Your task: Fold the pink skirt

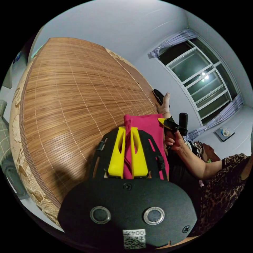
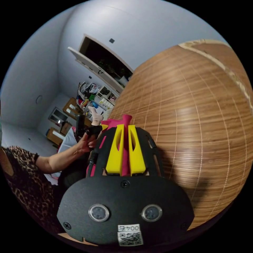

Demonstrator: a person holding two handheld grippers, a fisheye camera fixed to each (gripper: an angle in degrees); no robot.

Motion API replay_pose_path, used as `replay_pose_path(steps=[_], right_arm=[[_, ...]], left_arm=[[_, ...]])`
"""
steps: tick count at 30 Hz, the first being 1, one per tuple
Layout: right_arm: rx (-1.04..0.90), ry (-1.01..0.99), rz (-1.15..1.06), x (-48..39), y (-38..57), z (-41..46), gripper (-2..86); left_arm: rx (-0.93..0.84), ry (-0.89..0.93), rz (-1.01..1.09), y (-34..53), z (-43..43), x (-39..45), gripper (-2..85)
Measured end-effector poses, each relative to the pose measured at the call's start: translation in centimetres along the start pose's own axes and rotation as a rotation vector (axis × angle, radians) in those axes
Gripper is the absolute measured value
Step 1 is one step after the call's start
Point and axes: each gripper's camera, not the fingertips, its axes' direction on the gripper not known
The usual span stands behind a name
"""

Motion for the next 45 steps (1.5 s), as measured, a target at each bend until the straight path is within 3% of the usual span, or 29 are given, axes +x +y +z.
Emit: replay_pose_path(steps=[14, 26, 34, 45], right_arm=[[0.063, 0.029, -0.341, -19.5, 12.9, -7.3, 3.8], [-0.052, -0.101, -0.535, -33.9, 25.6, -13.7, 3.8], [-0.107, -0.052, -0.392, -33.9, 31.7, -11.5, 3.8], [-0.102, 0.071, -0.366, -30.2, 27.5, -6.3, 3.9]], left_arm=[[0.086, -0.138, 0.345, 17.9, -5.8, 13.9, 2.5], [0.119, -0.026, 0.446, 37.3, -13.0, 25.0, 2.7], [-0.004, -0.095, 0.374, 45.4, -8.9, 26.1, 2.4], [0.008, -0.255, 0.36, 43.1, -3.7, 23.1, 2.2]])
